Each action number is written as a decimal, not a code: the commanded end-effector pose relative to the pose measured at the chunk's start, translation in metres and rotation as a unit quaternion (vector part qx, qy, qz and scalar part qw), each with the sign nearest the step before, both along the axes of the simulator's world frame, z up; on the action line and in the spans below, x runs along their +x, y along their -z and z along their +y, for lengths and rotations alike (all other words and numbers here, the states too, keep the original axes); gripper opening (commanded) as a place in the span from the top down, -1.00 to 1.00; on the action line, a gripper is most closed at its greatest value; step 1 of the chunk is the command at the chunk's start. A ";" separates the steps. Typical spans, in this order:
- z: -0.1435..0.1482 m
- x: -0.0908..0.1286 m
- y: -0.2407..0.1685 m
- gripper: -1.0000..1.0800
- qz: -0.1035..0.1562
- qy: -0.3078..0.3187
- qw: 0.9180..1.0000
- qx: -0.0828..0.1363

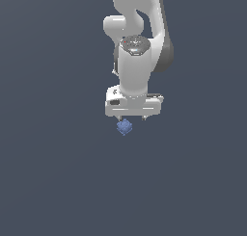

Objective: Pick up the object and move it to a goal position.

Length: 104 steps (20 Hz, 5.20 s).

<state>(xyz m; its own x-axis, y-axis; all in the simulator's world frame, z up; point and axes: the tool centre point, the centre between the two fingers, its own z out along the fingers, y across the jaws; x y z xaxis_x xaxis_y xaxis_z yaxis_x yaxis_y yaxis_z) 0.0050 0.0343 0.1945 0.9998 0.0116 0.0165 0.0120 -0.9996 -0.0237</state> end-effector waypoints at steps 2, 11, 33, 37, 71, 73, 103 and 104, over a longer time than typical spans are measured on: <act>-0.001 0.000 0.000 -0.92 0.000 0.000 1.000 0.000; -0.030 0.010 -0.011 -0.92 -0.015 0.007 1.000 -0.006; -0.032 -0.013 0.035 -0.92 -0.007 -0.129 0.992 -0.014; -0.032 -0.024 0.053 -0.92 -0.004 -0.185 0.983 -0.016; -0.028 -0.062 0.140 -0.92 0.003 -0.357 0.934 -0.014; -0.028 -0.062 0.148 -0.92 0.003 -0.357 0.934 -0.014; -0.033 -0.062 0.099 1.00 0.003 -0.358 0.934 -0.015; -0.033 -0.062 0.090 1.00 0.003 -0.358 0.934 -0.015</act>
<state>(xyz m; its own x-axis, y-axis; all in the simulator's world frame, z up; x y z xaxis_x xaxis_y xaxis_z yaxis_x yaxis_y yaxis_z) -0.0566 0.0018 0.0921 0.7364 0.6765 -0.0003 0.6765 -0.7364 0.0005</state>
